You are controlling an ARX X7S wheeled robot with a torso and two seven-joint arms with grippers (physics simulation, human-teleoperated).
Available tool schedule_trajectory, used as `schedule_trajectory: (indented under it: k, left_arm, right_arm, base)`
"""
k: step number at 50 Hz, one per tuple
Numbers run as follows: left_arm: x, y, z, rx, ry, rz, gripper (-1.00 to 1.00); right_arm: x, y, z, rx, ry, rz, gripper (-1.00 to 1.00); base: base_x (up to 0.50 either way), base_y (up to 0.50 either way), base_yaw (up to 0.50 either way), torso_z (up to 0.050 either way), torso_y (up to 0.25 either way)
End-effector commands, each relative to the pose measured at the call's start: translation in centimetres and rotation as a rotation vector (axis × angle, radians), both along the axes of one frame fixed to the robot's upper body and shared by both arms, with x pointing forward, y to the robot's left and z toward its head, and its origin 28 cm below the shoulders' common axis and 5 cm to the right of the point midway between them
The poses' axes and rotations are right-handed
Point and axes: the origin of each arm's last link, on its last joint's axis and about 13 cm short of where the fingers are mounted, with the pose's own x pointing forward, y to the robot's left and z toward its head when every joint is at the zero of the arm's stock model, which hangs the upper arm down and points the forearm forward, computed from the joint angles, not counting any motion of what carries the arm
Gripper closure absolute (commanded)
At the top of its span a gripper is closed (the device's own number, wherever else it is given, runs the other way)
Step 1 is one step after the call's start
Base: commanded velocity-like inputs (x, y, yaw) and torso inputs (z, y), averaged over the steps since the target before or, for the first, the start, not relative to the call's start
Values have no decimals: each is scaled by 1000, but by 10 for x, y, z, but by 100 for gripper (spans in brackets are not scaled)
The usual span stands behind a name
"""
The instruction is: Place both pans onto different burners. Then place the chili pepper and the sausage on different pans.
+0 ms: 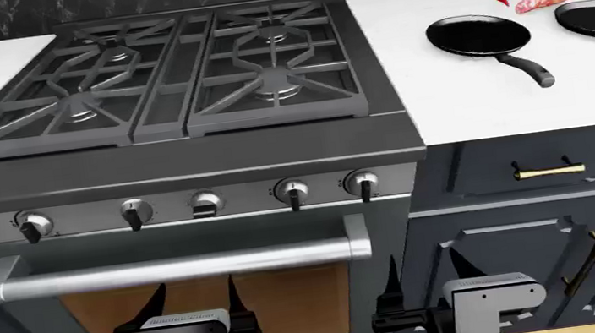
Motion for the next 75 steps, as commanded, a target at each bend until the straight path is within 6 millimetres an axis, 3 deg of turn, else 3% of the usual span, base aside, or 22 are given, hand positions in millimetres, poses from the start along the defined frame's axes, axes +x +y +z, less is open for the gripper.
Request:
schedule_trajectory:
  k: [1,16,75]
  left_arm:
    - [0,0,0,0,0,4,-100]
    - [1,0,-1,6,0,12,-100]
    - [2,0,-2,1,3,20,-100]
  right_arm:
    - [0,1,-1,-7,1,5,-100]
    - [0,1,-2,-17,17,12,-100]
    - [1,1,-3,-3,37,12,-100]
  base:
    - [0,0,0,0,0]
    - [0,-27,0,0,0]
    - [0,-500,0,0,0]
